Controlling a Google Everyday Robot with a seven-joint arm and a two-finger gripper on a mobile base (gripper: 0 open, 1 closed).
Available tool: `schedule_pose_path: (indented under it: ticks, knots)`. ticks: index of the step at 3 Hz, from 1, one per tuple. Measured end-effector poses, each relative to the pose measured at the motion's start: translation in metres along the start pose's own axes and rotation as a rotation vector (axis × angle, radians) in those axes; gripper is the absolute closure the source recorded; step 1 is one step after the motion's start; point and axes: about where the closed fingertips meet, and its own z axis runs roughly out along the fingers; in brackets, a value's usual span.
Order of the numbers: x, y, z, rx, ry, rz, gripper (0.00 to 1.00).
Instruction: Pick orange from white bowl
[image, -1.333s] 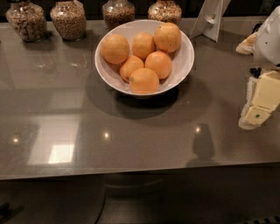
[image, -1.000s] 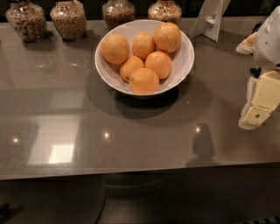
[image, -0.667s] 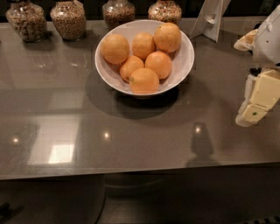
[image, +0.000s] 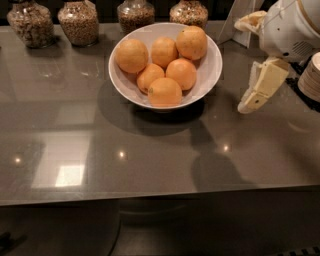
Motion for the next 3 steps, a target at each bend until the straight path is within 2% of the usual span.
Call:
schedule_pose_path:
  ticks: [1, 2, 3]
  knots:
    - [-0.025, -0.040, 0.018, 0.033, -0.073, -0.093, 0.00]
    - [-0.050, -0.076, 0.032, 0.065, -0.109, -0.178, 0.00]
    - [-0.079, -0.116, 0.050, 0.106, -0.130, -0.223, 0.00]
